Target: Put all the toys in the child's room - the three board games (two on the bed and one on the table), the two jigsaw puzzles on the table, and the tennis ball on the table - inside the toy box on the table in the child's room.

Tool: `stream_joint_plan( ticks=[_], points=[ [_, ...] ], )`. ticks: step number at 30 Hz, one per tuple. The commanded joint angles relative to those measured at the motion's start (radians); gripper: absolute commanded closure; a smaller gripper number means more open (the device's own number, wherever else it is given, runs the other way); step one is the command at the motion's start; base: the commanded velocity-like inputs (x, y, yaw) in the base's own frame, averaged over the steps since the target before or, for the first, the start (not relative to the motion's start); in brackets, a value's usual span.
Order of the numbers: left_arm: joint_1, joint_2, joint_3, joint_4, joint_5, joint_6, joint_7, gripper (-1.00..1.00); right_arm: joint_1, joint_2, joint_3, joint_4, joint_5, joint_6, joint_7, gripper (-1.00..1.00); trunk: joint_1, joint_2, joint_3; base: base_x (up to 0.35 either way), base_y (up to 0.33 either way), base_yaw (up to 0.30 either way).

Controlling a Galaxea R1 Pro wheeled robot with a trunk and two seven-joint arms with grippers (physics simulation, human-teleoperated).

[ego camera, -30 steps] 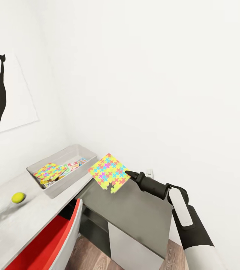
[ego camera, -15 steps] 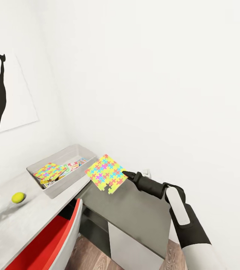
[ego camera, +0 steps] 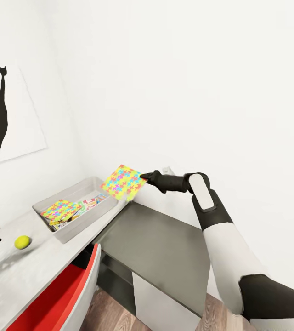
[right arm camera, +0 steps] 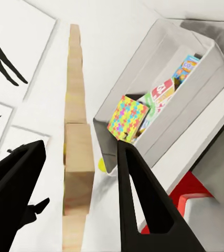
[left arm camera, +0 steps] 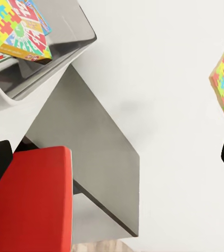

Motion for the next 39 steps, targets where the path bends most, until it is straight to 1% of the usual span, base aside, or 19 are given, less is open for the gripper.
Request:
stream_joint_plan(
  ticks=[1, 3, 4, 15, 21, 25, 28, 33, 39],
  points=[
    [-0.001, 0.001, -0.008, 0.001, 0.005, 0.011, -0.005, -1.0, -0.009, 0.001, -0.001, 0.014, -0.001, -0.006, -0.002, 1.0, 0.001, -0.002, -0.002, 0.0, 0.0, 0.0],
    [-0.001, 0.001, -0.008, 0.001, 0.005, 0.011, -0.005, -1.0, -0.012, 0.001, 0.0, 0.022, -0.002, -0.021, -0.003, 1.0, 0.001, -0.002, -0.002, 0.0, 0.0, 0.0],
    [-0.001, 0.001, -0.008, 0.001, 0.005, 0.011, -0.005, -1.0, -0.014, 0.001, 0.002, 0.028, -0.003, -0.041, -0.003, 1.0, 0.001, -0.002, -0.002, 0.0, 0.0, 0.0],
    [-0.001, 0.002, -0.01, 0.001, 0.005, 0.011, -0.005, -1.0, -0.015, 0.001, 0.003, 0.027, -0.002, -0.048, -0.003, 1.0, 0.001, -0.002, -0.002, 0.0, 0.0, 0.018],
    [-0.001, 0.002, -0.01, 0.001, 0.005, 0.011, -0.005, -1.0, -0.015, 0.001, 0.004, 0.027, -0.001, -0.052, -0.005, 1.0, 0.001, -0.002, 0.001, 0.0, 0.0, 0.24],
    [-0.001, 0.008, -0.01, 0.001, 0.005, 0.009, -0.005, -1.0, -0.015, 0.001, 0.006, 0.028, -0.001, -0.064, -0.005, 1.0, 0.001, -0.002, 0.001, 0.0, -0.015, 0.281],
    [-0.001, 0.005, -0.01, 0.001, 0.005, 0.009, -0.005, -1.0, -0.015, 0.001, 0.007, 0.029, 0.002, -0.088, -0.005, 1.0, 0.001, -0.002, 0.001, 0.0, -0.104, 0.287],
    [-0.001, 0.004, -0.01, 0.001, 0.005, 0.009, -0.005, -1.0, -0.015, 0.001, 0.007, 0.031, 0.003, -0.106, -0.005, 1.0, 0.001, -0.002, 0.001, 0.0, -0.127, 0.288],
    [-0.001, 0.004, -0.011, 0.001, 0.005, 0.009, -0.005, -1.0, -0.015, 0.001, 0.007, 0.03, 0.003, -0.111, -0.005, 1.0, 0.001, -0.002, 0.001, 0.0, -0.02, 0.288]
  ],
)
